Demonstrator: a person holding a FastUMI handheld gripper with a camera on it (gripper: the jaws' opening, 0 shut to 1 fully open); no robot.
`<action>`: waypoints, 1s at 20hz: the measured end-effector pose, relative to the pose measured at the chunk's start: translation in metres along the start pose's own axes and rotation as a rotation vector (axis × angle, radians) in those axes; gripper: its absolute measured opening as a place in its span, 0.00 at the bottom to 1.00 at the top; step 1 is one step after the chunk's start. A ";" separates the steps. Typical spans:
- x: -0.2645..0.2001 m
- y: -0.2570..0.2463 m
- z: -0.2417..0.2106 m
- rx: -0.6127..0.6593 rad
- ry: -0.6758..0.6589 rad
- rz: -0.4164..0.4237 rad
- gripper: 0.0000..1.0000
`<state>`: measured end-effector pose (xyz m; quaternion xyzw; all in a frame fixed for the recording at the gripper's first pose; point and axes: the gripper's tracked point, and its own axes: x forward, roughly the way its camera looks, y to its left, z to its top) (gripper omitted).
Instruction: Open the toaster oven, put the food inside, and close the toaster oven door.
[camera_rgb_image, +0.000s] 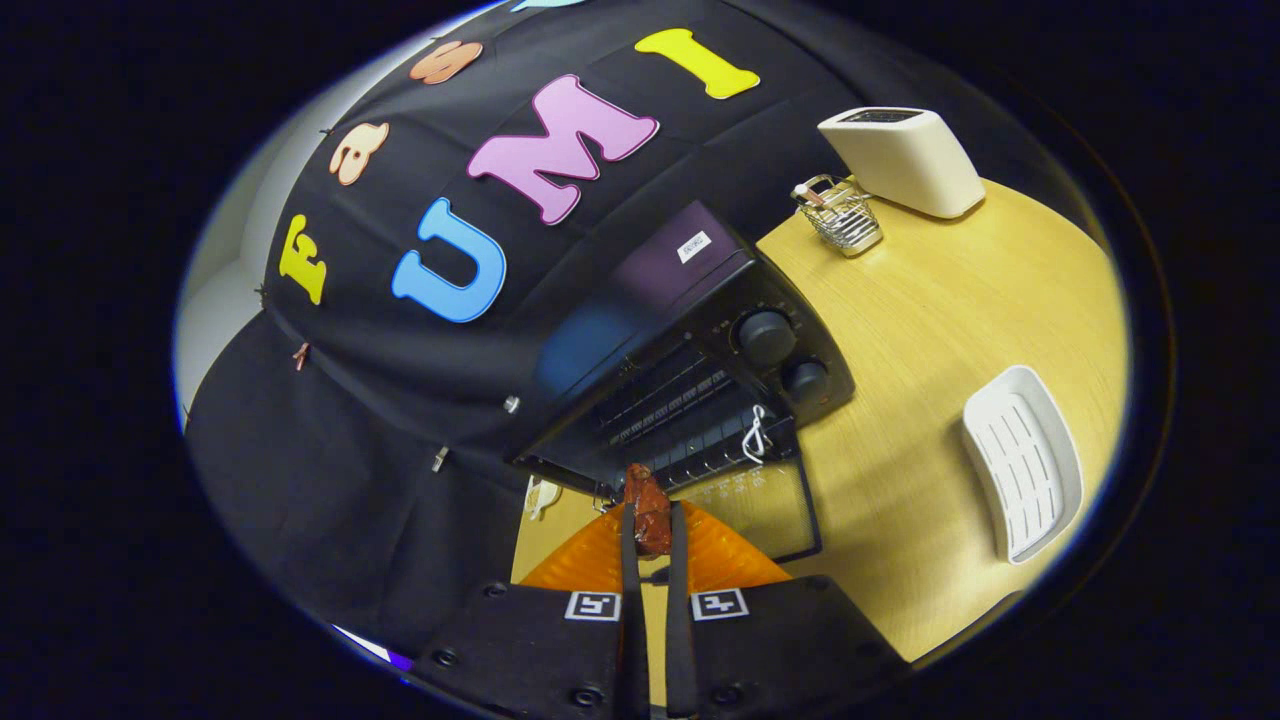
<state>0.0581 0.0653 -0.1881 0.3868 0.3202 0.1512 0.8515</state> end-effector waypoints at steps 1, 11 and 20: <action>0.011 0.000 0.001 0.009 -0.015 -0.001 0.11; 0.109 -0.002 0.003 0.021 -0.189 -0.015 0.11; 0.130 -0.009 0.009 -0.099 -0.286 -0.072 0.14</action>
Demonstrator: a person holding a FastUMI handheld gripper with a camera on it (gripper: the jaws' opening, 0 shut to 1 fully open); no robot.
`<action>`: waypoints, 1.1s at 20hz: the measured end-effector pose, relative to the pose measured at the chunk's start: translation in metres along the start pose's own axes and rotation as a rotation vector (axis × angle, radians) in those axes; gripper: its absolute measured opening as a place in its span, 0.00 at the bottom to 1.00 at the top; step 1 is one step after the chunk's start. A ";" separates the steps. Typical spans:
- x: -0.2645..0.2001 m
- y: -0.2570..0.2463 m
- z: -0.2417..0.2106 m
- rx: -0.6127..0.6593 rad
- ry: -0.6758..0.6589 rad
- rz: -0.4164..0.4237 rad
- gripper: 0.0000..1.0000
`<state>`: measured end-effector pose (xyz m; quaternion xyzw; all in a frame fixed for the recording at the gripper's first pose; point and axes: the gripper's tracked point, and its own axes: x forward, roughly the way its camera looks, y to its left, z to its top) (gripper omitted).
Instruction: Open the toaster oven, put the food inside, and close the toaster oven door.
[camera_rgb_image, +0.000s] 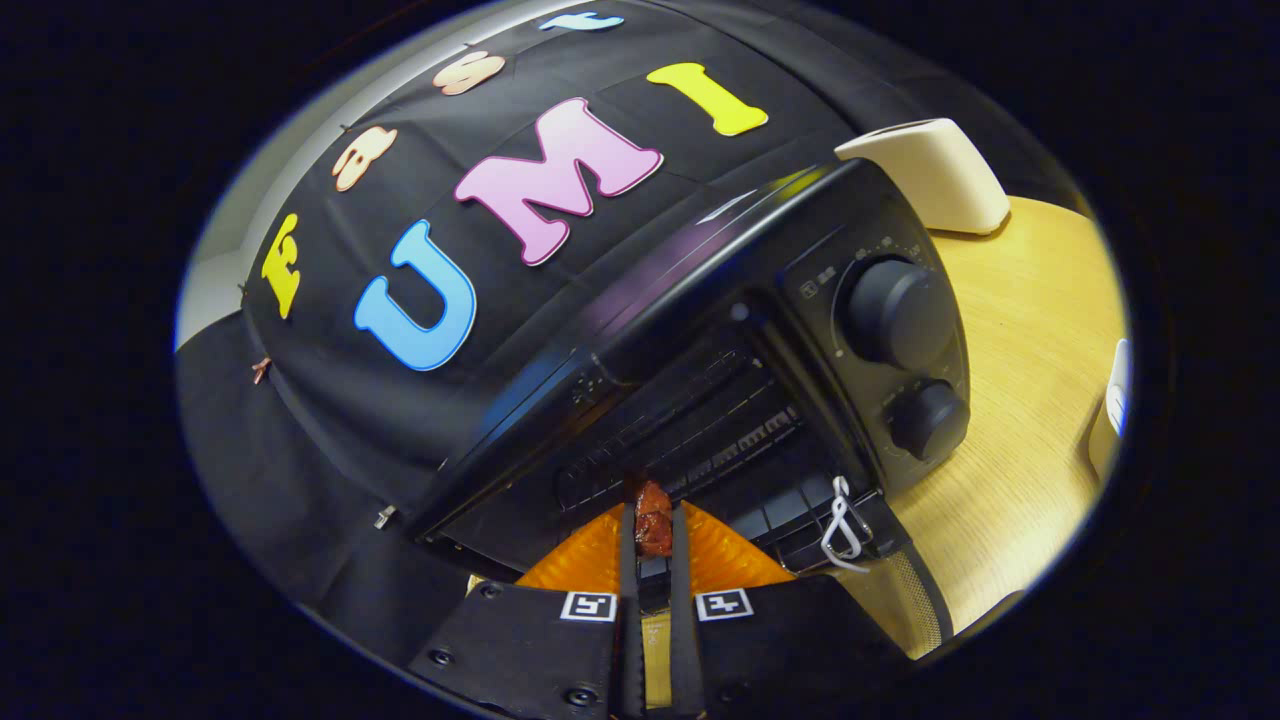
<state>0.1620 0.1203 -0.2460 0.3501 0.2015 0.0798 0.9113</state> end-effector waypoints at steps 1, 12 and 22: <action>0.000 -0.001 -0.002 -0.031 0.001 -0.014 0.17; -0.044 0.012 -0.028 -0.392 0.115 -0.087 0.98; -0.117 0.013 -0.058 -0.608 0.283 -0.135 0.98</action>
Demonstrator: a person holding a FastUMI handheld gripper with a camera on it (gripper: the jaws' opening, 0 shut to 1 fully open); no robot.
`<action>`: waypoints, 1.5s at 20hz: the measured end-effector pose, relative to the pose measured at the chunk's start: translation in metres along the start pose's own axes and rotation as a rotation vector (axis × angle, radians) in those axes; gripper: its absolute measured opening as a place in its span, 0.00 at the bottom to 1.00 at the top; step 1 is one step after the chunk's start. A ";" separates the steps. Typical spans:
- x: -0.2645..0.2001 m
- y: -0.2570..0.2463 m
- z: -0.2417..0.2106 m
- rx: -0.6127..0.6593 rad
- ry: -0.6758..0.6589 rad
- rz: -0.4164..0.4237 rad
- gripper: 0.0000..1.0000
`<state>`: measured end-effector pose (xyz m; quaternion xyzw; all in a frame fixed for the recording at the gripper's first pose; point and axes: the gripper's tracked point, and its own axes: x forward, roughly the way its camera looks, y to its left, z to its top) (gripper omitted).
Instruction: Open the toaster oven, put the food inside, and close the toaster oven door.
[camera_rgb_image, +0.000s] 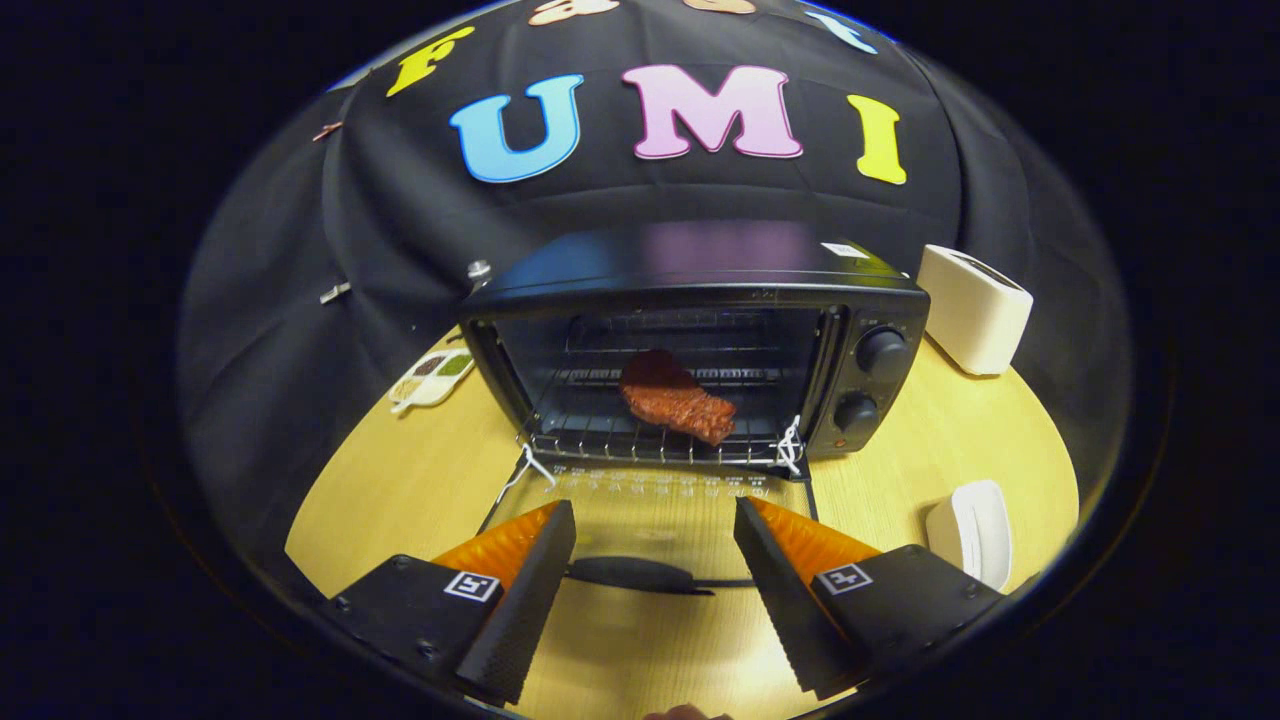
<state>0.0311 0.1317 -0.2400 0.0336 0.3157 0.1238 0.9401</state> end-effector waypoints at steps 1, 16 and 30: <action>-0.004 0.000 -0.008 -0.021 0.023 -0.009 0.98; 0.025 -0.009 -0.106 -0.019 0.255 -0.076 0.99; 0.014 -0.004 -0.070 -0.115 0.139 -0.028 1.00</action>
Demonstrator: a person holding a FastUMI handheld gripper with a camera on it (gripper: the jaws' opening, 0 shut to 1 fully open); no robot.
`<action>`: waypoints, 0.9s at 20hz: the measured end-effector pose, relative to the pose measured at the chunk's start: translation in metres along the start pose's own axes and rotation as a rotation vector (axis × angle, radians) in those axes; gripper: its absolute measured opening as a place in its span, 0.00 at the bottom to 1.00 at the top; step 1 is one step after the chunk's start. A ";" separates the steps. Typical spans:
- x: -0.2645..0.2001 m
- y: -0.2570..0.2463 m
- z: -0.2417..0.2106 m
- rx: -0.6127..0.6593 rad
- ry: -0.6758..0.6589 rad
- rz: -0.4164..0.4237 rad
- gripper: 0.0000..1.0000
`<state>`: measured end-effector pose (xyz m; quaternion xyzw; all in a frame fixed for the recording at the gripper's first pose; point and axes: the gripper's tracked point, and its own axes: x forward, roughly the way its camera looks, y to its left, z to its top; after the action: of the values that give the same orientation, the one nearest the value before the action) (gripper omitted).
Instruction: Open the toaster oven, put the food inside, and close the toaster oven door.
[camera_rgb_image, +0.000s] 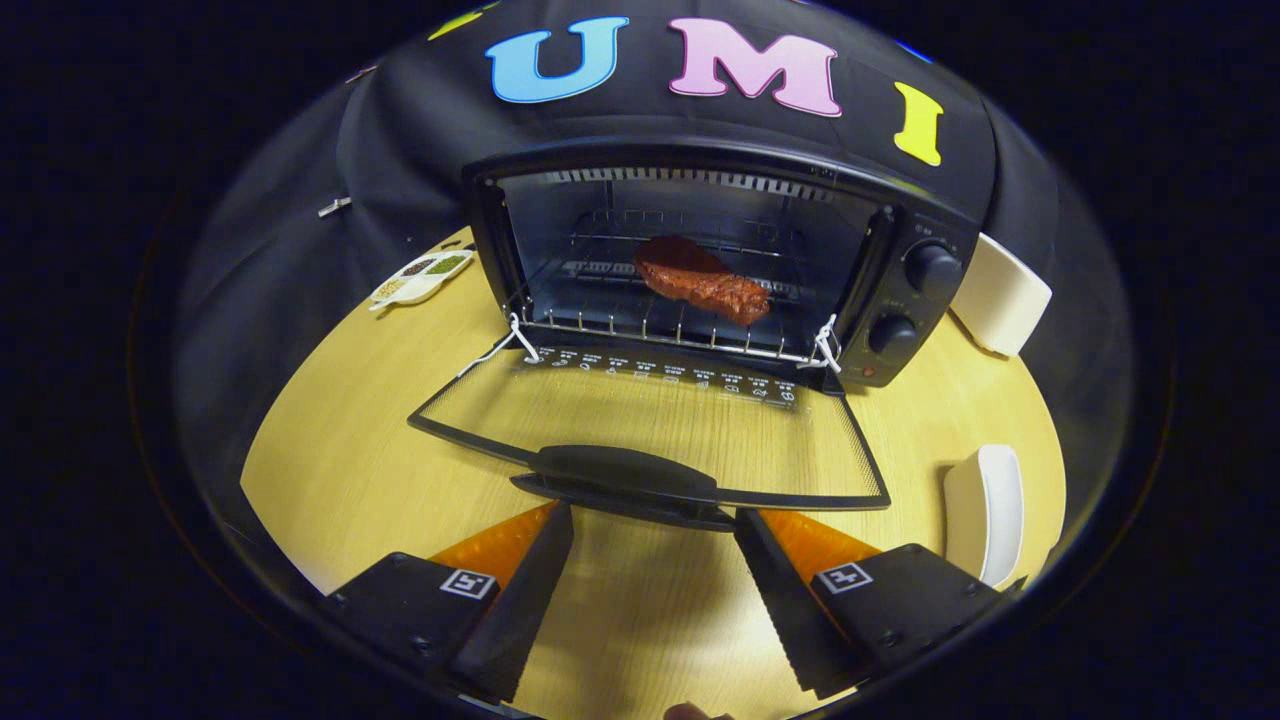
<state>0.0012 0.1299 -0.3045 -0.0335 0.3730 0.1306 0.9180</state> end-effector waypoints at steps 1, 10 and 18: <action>-0.005 0.000 0.007 -0.011 -0.020 0.004 1.00; -0.032 -0.008 0.080 0.006 -0.177 0.027 1.00; -0.055 -0.020 0.162 0.093 -0.321 0.026 0.99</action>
<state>0.0782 0.1248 -0.1509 0.0351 0.2277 0.1286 0.9645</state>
